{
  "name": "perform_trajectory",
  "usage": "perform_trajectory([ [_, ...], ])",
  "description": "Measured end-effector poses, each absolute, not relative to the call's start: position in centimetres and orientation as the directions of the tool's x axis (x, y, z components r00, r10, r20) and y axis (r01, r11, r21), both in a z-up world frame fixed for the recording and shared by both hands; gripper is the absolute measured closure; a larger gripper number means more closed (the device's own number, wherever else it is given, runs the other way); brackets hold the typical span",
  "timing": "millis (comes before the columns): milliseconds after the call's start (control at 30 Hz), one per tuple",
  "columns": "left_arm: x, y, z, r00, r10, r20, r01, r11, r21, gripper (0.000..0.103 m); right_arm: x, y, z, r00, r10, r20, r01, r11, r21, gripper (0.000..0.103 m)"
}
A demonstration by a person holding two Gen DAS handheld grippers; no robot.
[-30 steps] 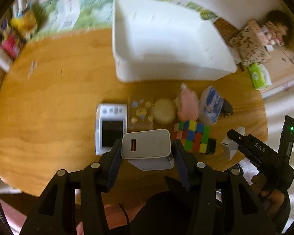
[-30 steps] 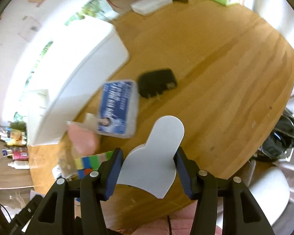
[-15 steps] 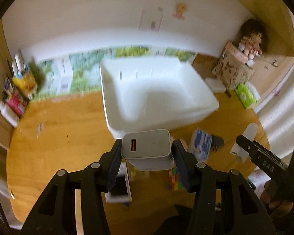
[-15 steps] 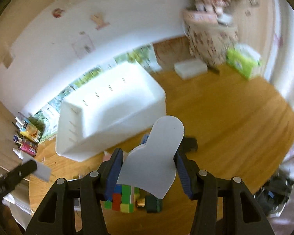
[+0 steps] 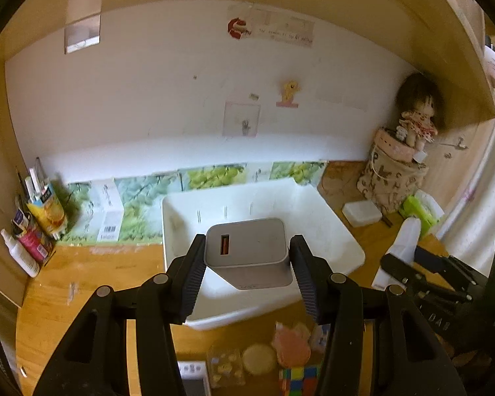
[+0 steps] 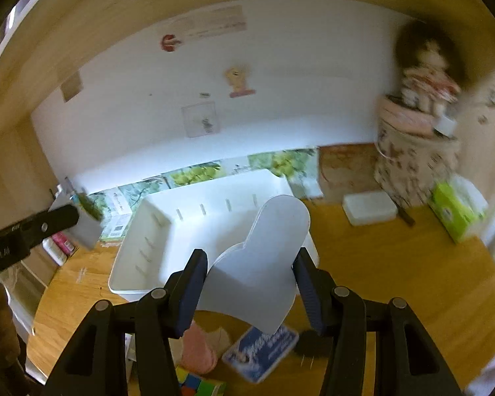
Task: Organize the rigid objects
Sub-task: 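Lift the charger with the left tool while the right tool carries the card toward the white bin, then open the left tool to drop the charger in the bin while the right tool releases the card there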
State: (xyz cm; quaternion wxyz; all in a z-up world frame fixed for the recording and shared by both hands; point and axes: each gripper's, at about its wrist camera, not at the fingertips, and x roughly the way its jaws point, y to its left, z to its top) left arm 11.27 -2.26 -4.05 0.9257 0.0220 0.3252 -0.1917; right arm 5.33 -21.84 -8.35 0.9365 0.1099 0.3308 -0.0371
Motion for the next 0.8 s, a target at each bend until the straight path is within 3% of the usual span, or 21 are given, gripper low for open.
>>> perform_trajectory([
  [267,13.8,-5.2,-4.8,0.751,-0.289,-0.594,0.309,0.948,-0.071,0.048,10.0,-22.6,-10.4,0.803,0.106,-0.587,-0.023,0.989,0.147,0.049],
  [433,15.6,-6.6,-5.7,0.764,-0.248,-0.596,0.268,0.962,-0.056,0.056,12.8,-22.7,-12.4,0.790,0.171,-0.588,-0.095,0.983,0.158,0.049],
  [800,17.9,-7.0,-5.6,0.794,-0.157,-0.588,0.178,0.984,-0.022,0.056,15.9,-23.0,-14.6,0.754,0.278,-0.596,-0.175,0.958,0.225,0.049],
])
